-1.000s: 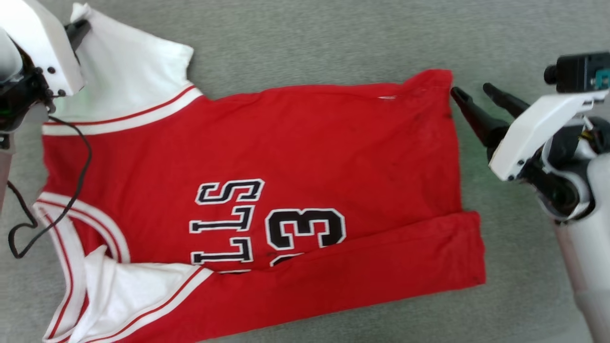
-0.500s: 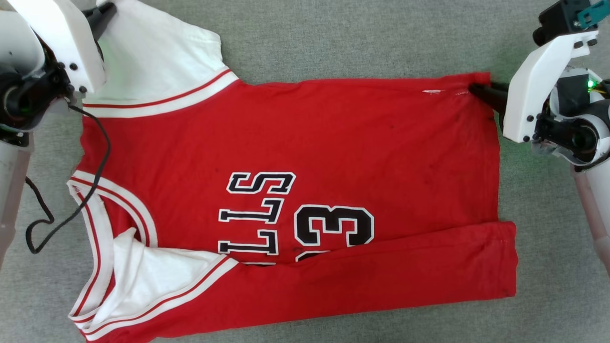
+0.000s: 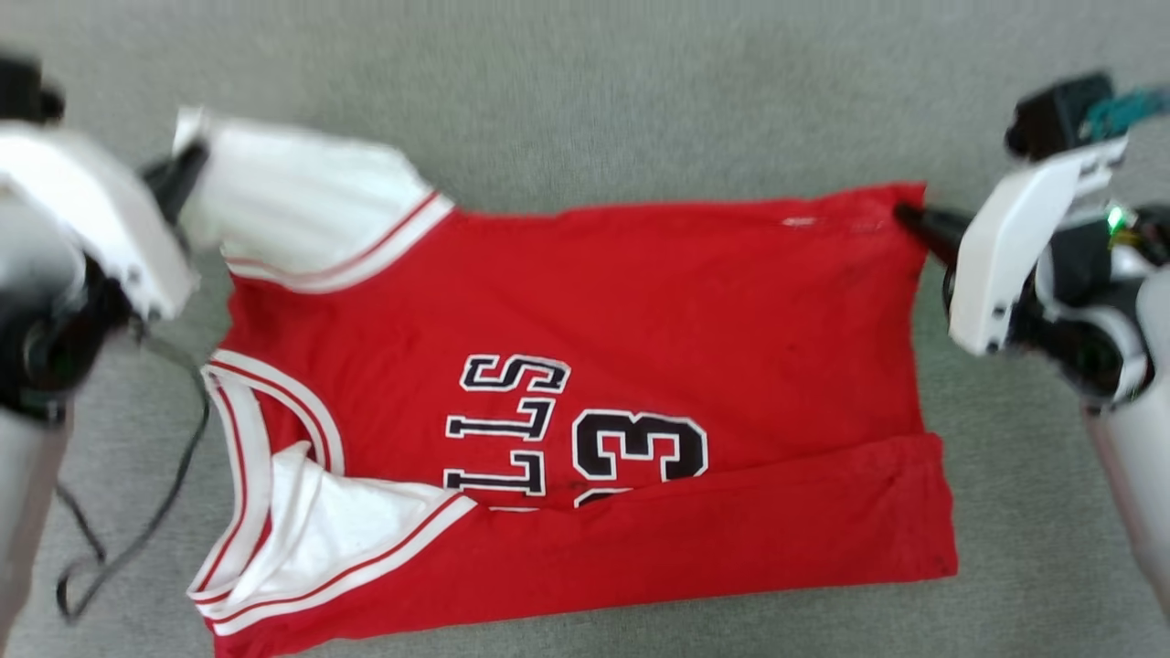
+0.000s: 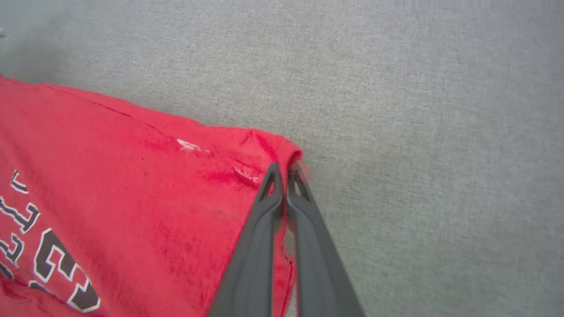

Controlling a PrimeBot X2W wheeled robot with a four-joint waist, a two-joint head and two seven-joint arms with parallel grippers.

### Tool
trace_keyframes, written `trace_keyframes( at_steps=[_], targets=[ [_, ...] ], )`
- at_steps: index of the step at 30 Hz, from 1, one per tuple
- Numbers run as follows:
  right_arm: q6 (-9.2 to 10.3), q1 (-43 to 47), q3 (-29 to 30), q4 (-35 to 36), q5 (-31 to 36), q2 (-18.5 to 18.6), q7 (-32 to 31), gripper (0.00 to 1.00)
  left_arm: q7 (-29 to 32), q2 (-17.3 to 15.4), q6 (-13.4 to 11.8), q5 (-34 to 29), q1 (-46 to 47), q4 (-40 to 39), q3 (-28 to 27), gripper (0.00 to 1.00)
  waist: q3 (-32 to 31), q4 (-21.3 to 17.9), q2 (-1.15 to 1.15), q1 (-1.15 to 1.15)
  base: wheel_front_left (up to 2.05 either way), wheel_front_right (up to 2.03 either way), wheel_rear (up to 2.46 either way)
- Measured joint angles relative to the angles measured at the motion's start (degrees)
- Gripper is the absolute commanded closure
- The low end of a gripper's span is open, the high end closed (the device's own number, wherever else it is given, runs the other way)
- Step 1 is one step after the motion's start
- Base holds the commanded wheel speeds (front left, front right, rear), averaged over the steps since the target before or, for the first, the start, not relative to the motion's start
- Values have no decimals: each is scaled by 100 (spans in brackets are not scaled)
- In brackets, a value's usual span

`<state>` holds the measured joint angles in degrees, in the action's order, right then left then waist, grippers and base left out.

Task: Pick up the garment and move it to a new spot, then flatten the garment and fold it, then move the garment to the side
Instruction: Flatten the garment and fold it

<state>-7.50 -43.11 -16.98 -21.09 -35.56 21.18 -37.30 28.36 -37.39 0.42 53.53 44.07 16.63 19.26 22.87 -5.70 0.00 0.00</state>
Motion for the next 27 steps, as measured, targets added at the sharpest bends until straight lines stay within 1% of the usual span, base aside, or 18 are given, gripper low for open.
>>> trace_keyframes(
  at_steps=[4, 8, 13, 16, 20, 23, 24, 25, 26, 27],
  targets=[
    [0, 591, 45, 344, 26, 19, 207, 100, -369, -88, -168, 178, -971, -348, -234, 100, -376, -7, 0, 0, 0, 0, 0],
    [0, 1255, 111, 476, 24, 30, 342, 100, -671, -89, -350, 324, -2020, -705, -368, 100, -747, -3, 0, 0, 0, 0, 0],
    [0, 2002, 313, 498, -37, -26, 620, 100, -887, 81, -568, 534, -3200, -1039, -388, 100, -1120, 9, 0, 1, 0, 0, 0],
    [0, 2317, 409, 419, -101, -81, 772, 100, -944, 222, -662, 680, -3669, -1088, -382, 100, -1219, 12, 0, 1, 0, 0, 0],
    [0, 2557, 423, 233, -147, -132, 916, 100, -991, 283, -750, 765, -4044, -1017, -378, 100, -1218, -9, 0, 1, 0, 0, 0],
    [-1, 2700, 404, 105, -177, -158, 1049, 100, -991, 374, -725, 847, -4184, -937, -348, 100, -1227, -16, 0, 1, 0, 0, 0],
    [-1, 2750, 410, 48, -177, -180, 1100, 83, -991, 399, -703, 867, -4203, -896, -324, 100, -1233, -17, 0, 1, 0, 0, 0],
    [-1, 2805, 385, 9, -169, -196, 1159, 20, -1000, 416, -700, 865, -4212, -859, -303, 49, -1243, -18, 0, 1, 0, 0, 0],
    [0, 2848, 358, -32, -174, -222, 1194, 0, -1023, 449, -693, 865, -4213, -815, -291, 0, -1253, -21, 0, 1, 0, 0, 0],
    [0, 2888, 334, -70, -175, -257, 1240, 0, -1035, 494, -661, 865, -4219, -776, -258, 0, -1265, -27, 0, 1, 0, 0, 0]
  ],
)
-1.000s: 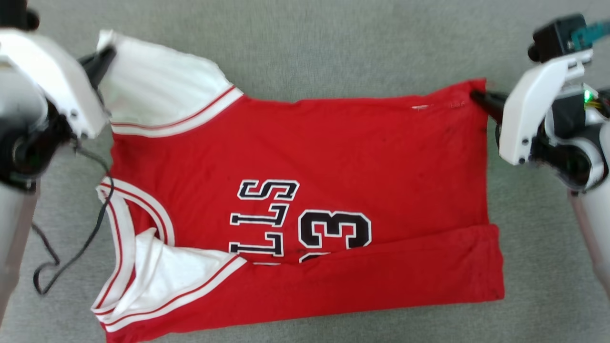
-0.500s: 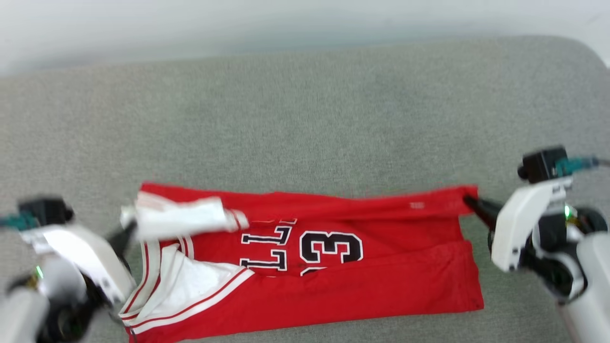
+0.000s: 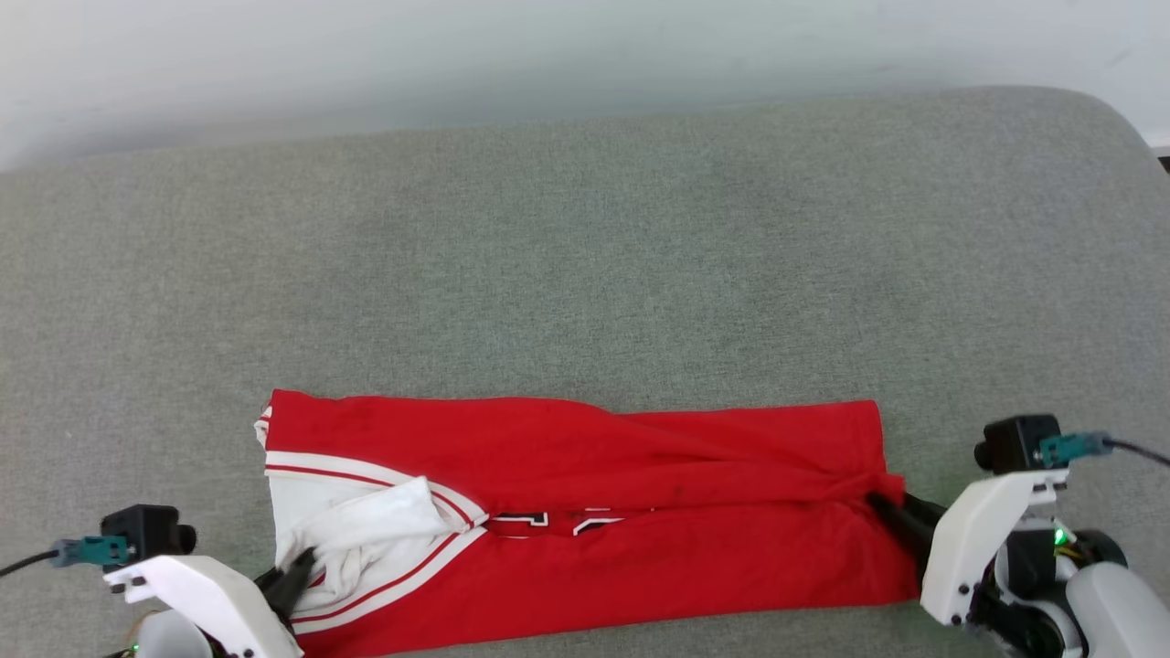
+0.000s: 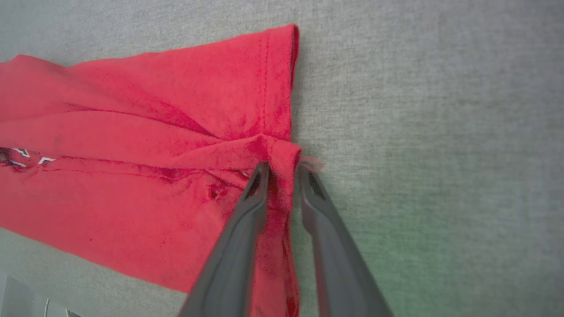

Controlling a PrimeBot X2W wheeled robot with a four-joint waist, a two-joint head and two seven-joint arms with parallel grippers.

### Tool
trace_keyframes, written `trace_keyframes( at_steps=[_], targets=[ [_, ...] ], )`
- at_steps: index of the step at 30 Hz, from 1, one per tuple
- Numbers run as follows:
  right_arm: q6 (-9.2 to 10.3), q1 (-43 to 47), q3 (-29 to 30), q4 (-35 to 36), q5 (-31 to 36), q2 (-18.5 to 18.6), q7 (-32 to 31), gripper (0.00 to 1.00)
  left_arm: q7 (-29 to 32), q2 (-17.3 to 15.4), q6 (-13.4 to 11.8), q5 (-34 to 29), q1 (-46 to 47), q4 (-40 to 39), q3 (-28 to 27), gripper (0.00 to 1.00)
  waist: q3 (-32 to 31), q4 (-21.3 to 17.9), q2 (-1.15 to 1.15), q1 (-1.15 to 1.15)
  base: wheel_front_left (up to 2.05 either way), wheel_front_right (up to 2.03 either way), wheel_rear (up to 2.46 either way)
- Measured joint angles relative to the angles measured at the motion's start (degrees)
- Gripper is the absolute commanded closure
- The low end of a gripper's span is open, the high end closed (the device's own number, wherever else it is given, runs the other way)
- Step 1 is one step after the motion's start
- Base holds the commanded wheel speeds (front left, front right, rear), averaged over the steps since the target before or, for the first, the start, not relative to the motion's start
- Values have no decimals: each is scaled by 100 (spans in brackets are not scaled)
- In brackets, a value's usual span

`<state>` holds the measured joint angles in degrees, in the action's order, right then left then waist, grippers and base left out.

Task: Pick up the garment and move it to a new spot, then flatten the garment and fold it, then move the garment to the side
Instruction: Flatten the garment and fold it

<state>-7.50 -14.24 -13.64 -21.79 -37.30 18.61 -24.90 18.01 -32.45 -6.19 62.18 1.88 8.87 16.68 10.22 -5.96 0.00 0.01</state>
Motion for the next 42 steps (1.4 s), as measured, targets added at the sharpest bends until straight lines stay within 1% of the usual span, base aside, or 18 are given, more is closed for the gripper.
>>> trace_keyframes(
  at_steps=[3, 5, 7, 8, 10, 13, 15, 17, 23, 27, 30, 34, 39, 42],
  targets=[
    [-2, 179, -30, -66, 3, -58, 234, 0, -231, 134, 49, -79, -13, 88, 41, 0, -72, -3, 0, 0, 0, 0, 0],
    [-2, 322, -14, -55, 30, -68, 424, 0, -510, 220, 57, -216, -17, 147, 40, 0, -139, 5, 0, 0, 0, 0, 0],
    [-1, 510, 67, 15, 63, -80, 624, 0, -847, 280, 5, -347, -42, 175, -18, 0, -218, 17, 0, 0, 0, 0, 0],
    [-1, 610, 118, 90, 101, -83, 713, 0, -1048, 331, -44, -410, -44, 149, -64, 0, -258, 25, 0, 0, 0, 0, 0],
    [-1, 776, 261, 301, 134, -94, 833, 0, -1299, 437, -44, -543, -43, 37, -43, 0, -347, 40, 0, 0, 0, 0, 0],
    [-1, 978, 535, 705, 218, -114, 831, 0, -1747, 520, -74, -790, -42, -143, -35, 0, -474, 53, 0, 0, 0, 0, 0],
    [-1, 1085, 740, 955, 267, -120, 671, 0, -2042, 617, -58, -929, -36, -269, -22, 0, -546, 58, 0, 0, 0, 0, 0],
    [-1, 1137, 994, 1172, 359, -125, 408, 0, -2253, 649, -53, -1125, -20, -356, 41, 0, -605, 60, 0, 0, 0, 0, 0],
    [0, 1142, 1688, 1512, 460, -63, -461, 0, -2897, 701, -276, -1809, 116, -677, 145, 0, -691, 149, 0, -1, 0, 0, 0],
    [0, 1089, 2009, 1571, 485, -44, -1095, 0, -3100, 723, -495, -2231, 259, -971, 175, 0, -694, 303, 0, 0, 0, 0, 0],
    [-1, 1066, 2168, 1578, 522, -99, -1519, 0, -3174, 737, -572, -2466, 273, -1146, 209, 0, -657, 467, 0, -1, 0, 0, 0],
    [0, 1014, 2241, 1532, 565, -293, -1917, 0, -3218, 720, -617, -2727, 321, -1385, 249, 0, -544, 715, 0, -1, 0, 0, 0],
    [0, 918, 2256, 1111, 600, -553, -2116, 0, -3242, 679, -643, -2994, 422, -1636, 325, 0, -334, 1012, 0, -1, 0, 0, 0],
    [-1, 827, 2232, 813, 542, -614, -2192, 0, -3261, 668, -667, -3089, 431, -1715, 350, 0, -214, 1149, 0, -1, 0, 0, 0]
  ],
)
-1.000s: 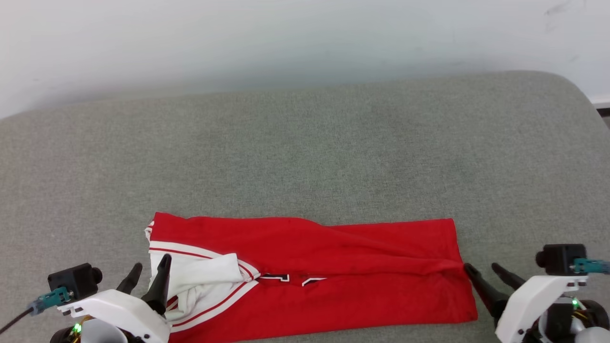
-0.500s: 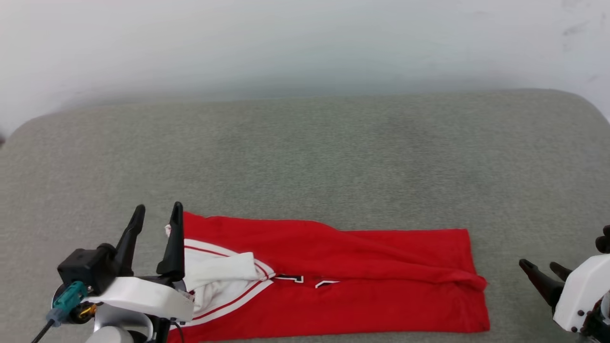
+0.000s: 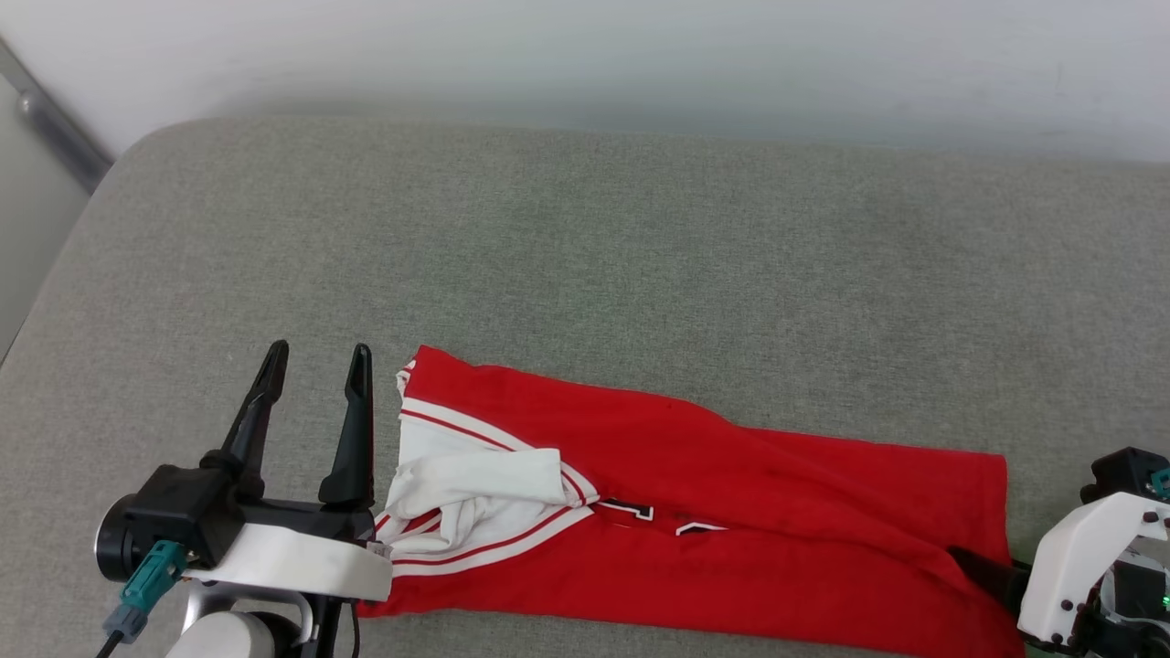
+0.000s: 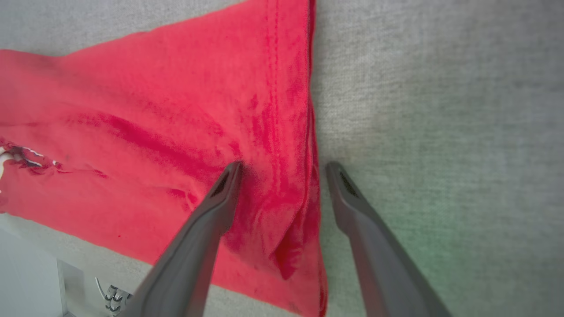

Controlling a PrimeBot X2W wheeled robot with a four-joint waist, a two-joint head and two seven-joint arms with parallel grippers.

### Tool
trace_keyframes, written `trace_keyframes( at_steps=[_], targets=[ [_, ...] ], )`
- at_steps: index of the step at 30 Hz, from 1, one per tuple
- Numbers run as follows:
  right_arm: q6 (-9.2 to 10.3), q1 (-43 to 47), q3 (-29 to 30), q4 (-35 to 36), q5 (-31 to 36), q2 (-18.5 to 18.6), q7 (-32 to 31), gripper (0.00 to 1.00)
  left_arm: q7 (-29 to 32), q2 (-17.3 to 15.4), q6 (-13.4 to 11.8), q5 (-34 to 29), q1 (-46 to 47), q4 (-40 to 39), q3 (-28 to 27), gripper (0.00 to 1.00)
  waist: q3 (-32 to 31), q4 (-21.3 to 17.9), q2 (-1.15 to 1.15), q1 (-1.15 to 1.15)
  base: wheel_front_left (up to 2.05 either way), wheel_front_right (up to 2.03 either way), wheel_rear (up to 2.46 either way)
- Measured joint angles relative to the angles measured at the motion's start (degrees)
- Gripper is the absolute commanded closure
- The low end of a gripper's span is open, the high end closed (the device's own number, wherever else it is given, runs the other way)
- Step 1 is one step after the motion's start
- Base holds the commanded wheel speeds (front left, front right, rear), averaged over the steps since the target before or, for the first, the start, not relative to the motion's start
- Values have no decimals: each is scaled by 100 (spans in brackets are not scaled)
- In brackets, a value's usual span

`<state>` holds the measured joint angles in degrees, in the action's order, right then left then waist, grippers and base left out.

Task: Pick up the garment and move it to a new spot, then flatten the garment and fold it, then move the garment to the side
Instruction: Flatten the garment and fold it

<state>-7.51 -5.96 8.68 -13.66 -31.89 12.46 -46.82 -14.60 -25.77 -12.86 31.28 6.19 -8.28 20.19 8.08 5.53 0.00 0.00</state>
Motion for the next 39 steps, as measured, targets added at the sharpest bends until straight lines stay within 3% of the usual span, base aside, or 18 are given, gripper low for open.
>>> trace_keyframes(
  at_steps=[4, 5, 6, 7, 17, 23, 27, 35, 39],
  targets=[
    [1, -86, -75, -203, -44, 20, -70, 0, -5, 5, -32, -40, -2, -37, 8, 0, 99, 92, 0, 0, 0, 0, 0],
    [1, -101, -108, -218, -45, 29, -90, 52, -5, 5, -33, -44, -2, -41, 7, 0, 112, 97, 0, 0, 0, 0, 0],
    [2, -113, -134, -223, -51, 34, -91, 96, -5, 7, -33, -55, -2, -43, 7, 0, 119, 94, 0, 0, 0, 0, 0],
    [2, -129, -172, -230, -53, 36, -87, 100, -7, -5, -33, -79, -2, -40, 8, 0, 122, 82, 0, 0, 0, 0, 0],
    [1, -211, -682, -129, -26, 91, 53, 100, 53, -158, -103, -137, -162, 3, 25, 0, -148, -87, 0, 0, 0, 0, 0],
    [0, -318, -638, 10, 83, 247, 108, 100, 82, -199, -178, -144, -277, -25, 31, 0, -337, -315, 0, 0, 0, 0, 0],
    [0, -316, -328, 16, 226, 377, 92, 100, 108, -229, -215, -145, -360, -66, 23, 0, -419, -471, 0, 0, 0, 0, 0],
    [0, -275, 881, 291, 508, 399, -135, 100, 130, -235, -250, -156, -367, -108, 68, 0, -416, -611, 0, 0, 0, 0, 0],
    [1, -302, 1221, 430, -111, -185, -630, 100, 123, -223, -248, -156, -366, -104, 82, 0, -395, -622, 0, 0, 0, 0, 0]
  ],
)
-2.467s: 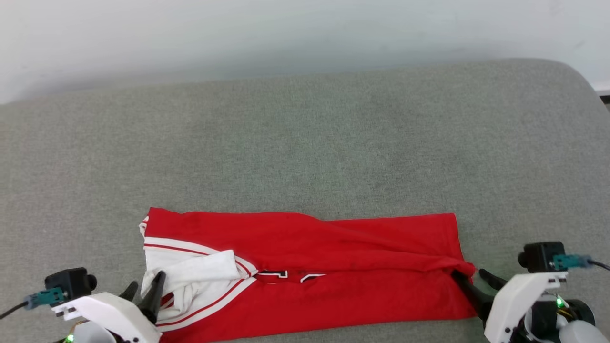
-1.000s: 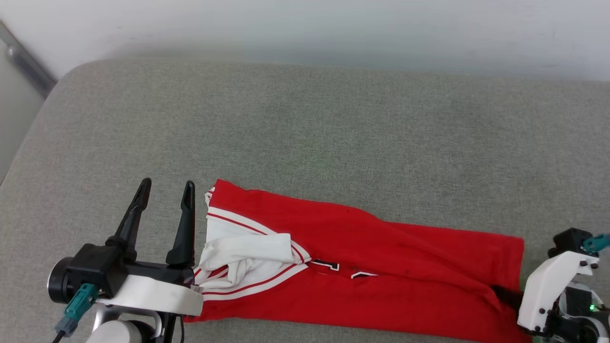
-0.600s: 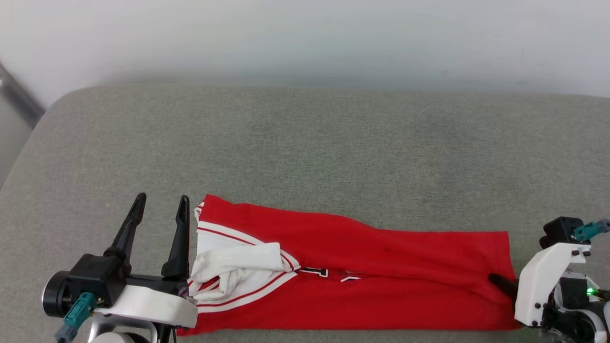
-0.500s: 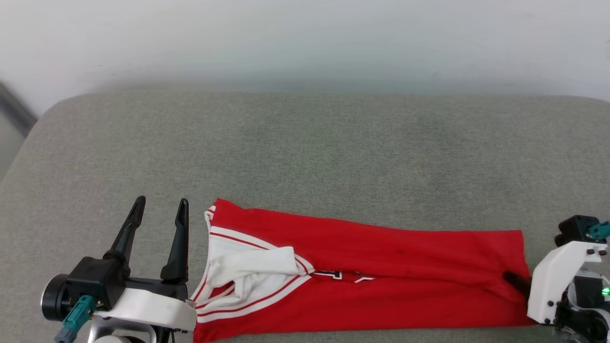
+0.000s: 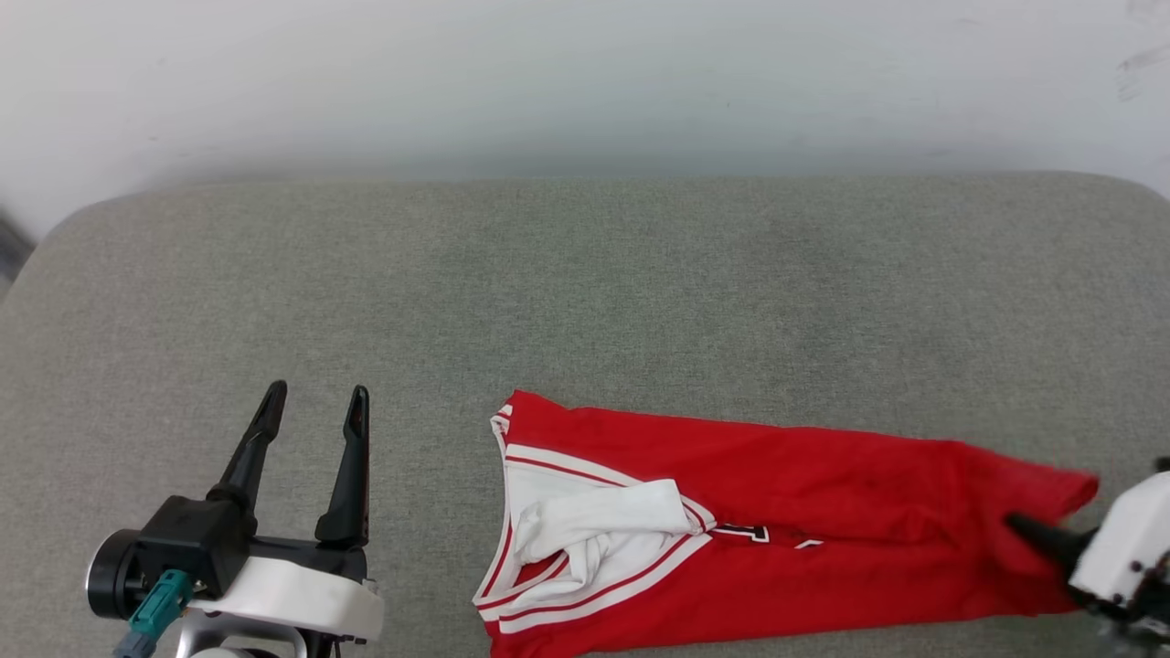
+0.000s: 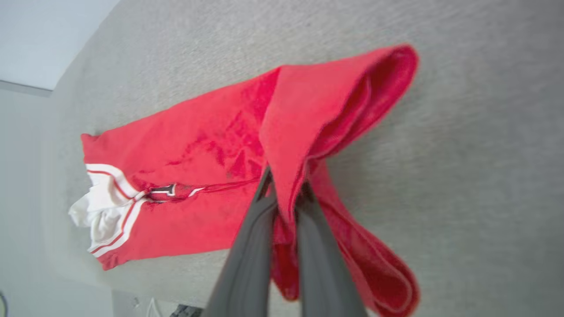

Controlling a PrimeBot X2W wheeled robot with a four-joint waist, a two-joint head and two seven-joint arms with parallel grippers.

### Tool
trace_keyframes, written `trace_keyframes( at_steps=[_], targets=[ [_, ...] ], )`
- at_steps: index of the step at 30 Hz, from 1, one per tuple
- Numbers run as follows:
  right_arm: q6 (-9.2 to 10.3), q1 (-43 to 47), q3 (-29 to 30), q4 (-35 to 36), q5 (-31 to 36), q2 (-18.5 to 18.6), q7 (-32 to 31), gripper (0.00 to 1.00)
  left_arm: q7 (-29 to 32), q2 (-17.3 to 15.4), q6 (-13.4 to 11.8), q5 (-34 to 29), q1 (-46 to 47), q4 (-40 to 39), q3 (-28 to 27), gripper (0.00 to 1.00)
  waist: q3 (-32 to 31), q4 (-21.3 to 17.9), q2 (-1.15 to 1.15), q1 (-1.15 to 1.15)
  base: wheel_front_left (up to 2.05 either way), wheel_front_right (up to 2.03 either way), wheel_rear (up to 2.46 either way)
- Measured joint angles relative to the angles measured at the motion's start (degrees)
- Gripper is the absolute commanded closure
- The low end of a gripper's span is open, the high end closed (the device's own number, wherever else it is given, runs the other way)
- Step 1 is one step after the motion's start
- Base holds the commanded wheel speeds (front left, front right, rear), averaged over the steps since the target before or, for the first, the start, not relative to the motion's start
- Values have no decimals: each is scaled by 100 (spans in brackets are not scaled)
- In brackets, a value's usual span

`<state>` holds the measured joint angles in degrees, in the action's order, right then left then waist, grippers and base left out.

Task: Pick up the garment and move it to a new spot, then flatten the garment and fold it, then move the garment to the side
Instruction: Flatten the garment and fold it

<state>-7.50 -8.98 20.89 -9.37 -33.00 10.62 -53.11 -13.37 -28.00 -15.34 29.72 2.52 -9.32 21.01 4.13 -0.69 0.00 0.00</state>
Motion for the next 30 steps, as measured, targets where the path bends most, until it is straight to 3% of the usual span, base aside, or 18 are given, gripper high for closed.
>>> trace_keyframes(
  at_steps=[4, 9, 12, 15, 21, 29, 30],
  targets=[
    [0, -62, 152, 91, -996, -605, -824, 100, -8, 29, 22, -16, 8, 24, 58, 0, -6, 46, 0, 0, 0, 0, 0],
    [0, -169, 227, -78, -2197, -742, -1528, 100, -21, 81, 77, -16, 71, 75, 105, 0, 4, 187, 0, 0, 0, 0, 0],
    [0, -236, -114, -432, -3125, -746, -1563, 100, -21, 107, 125, -24, 158, 91, 160, 0, 32, 311, 0, 0, 0, 0, 0],
    [0, -336, -650, -702, -3847, -762, -1384, 100, -21, 138, 170, -32, 230, 122, 216, 0, 77, 448, 0, 0, 0, 0, 0],
    [0, -636, -1814, -999, -4521, -766, -703, 100, -52, 219, 260, -34, 444, 210, 269, 0, 247, 722, 0, 0, 0, 0, 0],
    [0, -1185, -3031, -1382, -4663, -767, 294, 100, -105, 388, 377, -43, 682, 359, 269, 0, 604, 999, 0, 0, 0, 0, 0],
    [0, -1248, -3131, -1478, -4580, -768, 410, 96, -124, 416, 388, -53, 714, 383, 267, 0, 645, 1024, 0, 0, 0, 0, 0]
  ],
)
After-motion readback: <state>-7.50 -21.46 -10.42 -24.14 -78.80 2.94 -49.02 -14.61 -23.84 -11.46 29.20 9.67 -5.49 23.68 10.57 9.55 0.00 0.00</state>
